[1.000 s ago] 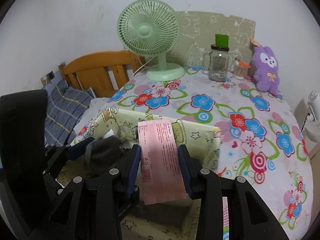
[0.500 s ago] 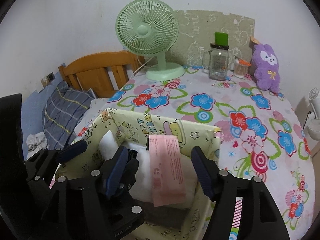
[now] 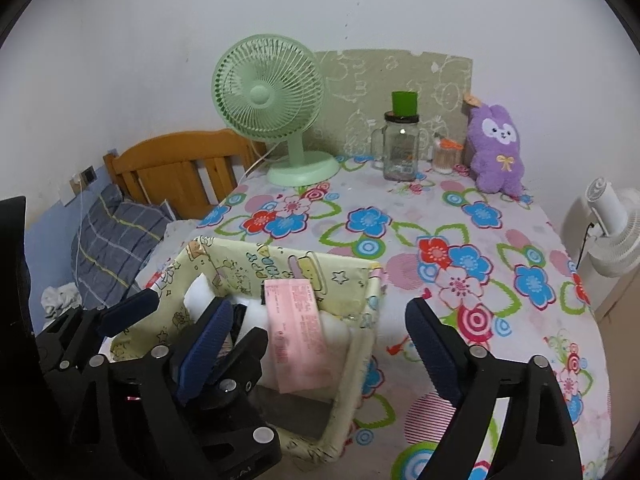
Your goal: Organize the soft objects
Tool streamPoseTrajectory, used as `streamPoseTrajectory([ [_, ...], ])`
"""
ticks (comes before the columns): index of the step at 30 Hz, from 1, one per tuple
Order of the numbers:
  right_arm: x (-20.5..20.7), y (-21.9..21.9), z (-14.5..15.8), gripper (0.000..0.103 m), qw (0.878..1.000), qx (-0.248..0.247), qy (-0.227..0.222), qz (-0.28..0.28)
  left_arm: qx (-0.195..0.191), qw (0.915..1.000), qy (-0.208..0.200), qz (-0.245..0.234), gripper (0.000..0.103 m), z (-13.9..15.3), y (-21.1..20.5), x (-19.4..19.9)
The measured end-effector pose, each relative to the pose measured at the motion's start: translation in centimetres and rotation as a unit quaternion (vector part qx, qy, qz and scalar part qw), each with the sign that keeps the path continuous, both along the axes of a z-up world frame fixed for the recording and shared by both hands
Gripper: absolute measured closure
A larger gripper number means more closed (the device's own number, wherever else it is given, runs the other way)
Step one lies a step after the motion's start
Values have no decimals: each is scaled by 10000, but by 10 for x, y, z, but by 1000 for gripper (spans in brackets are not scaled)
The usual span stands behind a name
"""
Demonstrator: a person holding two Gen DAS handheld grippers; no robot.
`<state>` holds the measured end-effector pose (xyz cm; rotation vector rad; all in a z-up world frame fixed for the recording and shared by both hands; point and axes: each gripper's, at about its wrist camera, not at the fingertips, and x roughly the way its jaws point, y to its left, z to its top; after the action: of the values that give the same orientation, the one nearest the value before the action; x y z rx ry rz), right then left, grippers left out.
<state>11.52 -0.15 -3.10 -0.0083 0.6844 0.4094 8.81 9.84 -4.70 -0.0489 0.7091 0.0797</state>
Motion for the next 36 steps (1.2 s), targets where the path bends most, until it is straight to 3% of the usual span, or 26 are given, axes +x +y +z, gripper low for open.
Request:
streamPoseTrajectory([
  [12,-22,-36,18,0,9993,163,-237,-236,124,9995,-266,-105,2,20,-29,-17],
  [36,-65,-120,54,0,9925,165,-808,-903,274,9974,-583,-323,0,56,-87,-51],
])
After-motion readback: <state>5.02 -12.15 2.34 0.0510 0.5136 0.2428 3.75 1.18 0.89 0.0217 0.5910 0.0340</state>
